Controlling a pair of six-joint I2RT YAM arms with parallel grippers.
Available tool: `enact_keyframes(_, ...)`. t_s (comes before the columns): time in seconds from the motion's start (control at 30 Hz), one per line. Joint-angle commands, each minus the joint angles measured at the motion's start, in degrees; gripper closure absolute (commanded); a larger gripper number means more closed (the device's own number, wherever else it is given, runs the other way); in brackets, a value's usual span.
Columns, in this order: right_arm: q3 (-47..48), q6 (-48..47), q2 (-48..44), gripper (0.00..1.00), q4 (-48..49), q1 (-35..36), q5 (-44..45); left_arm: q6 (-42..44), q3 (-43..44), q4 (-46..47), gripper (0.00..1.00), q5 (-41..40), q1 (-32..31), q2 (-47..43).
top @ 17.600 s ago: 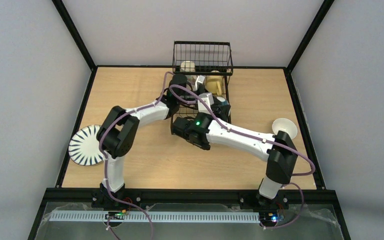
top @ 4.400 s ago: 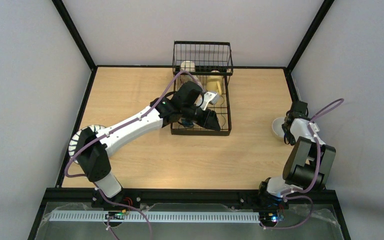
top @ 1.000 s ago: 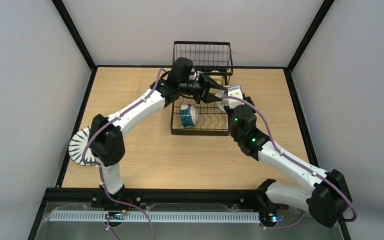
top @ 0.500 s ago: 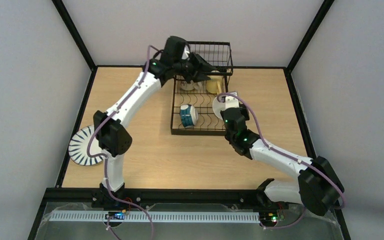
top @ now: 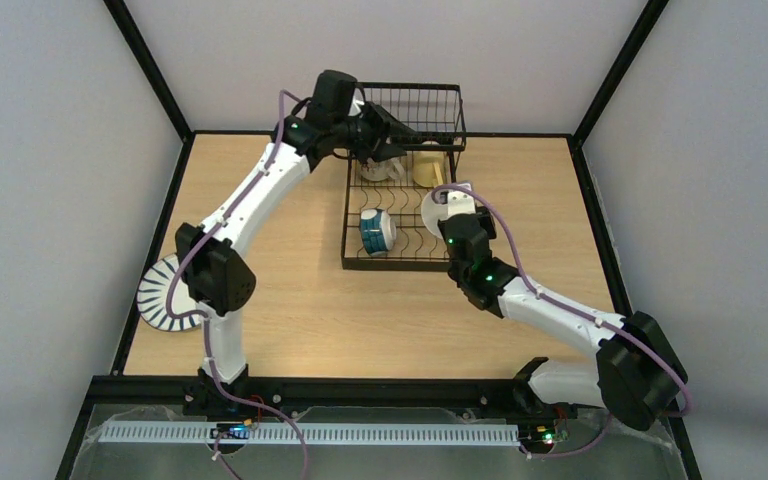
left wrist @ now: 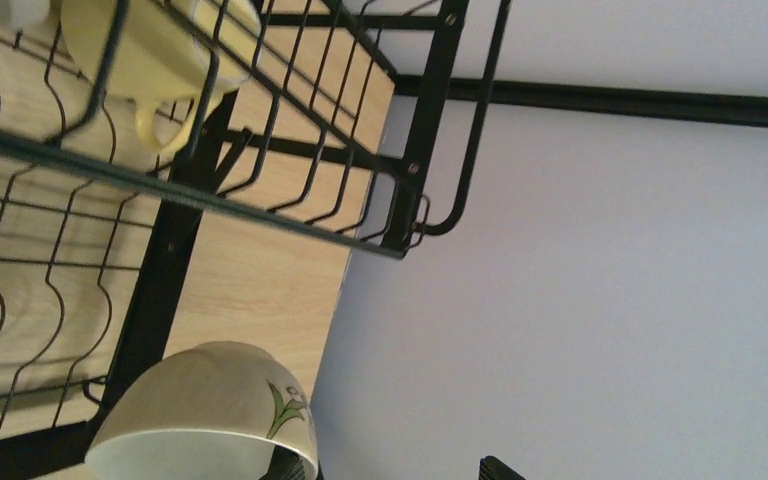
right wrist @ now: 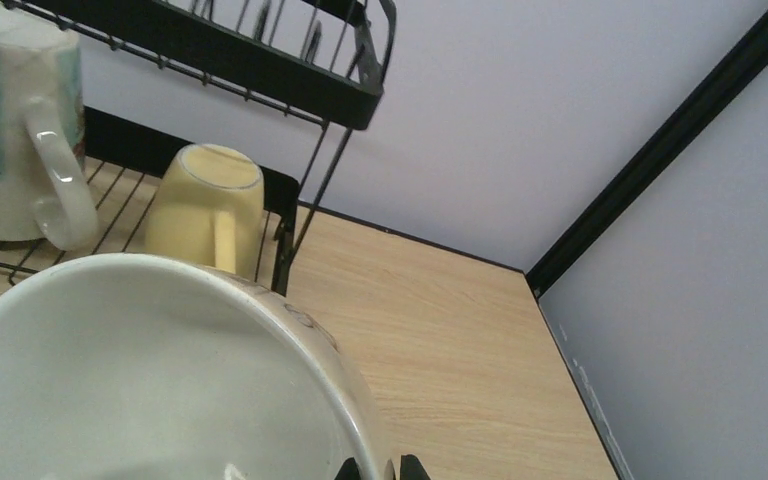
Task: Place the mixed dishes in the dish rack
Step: Pass from the right arm to the left
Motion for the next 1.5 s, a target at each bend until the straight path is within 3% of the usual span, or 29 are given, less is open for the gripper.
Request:
enact_keyframes(0.0,2.7,-1.6,0.0,1.0,4.6,1.5,0.6,-3.3,-1.5,3.6,0.01,1.3,-0.8,-0.8)
enact_keyframes(0.4,0.6,-11.5,-1.1,1.0,13.1,1.7,3.2,-2.6,-2.5,-0.5,0.01,3.9,-5.9,-0.6)
enact_keyframes(0.77,3.7,-15.5,0.0,1.0,17.9,1.7,3.1,-2.3,-8.5,-0.5,0.01,3.2,-10.0,-2.4)
enact_keyframes(1.1,5.2,-19.0,-0.6,1.0,18.3,4.8,3.2,-3.3,-11.0,2.0,0.01,1.2,-10.9,-3.0)
enact_keyframes(1.47,4.9,-16.3,-0.1,1.0,16.3,5.1,3.9,-5.1,-9.2,5.1,0.01,1.8,-12.3,-3.2)
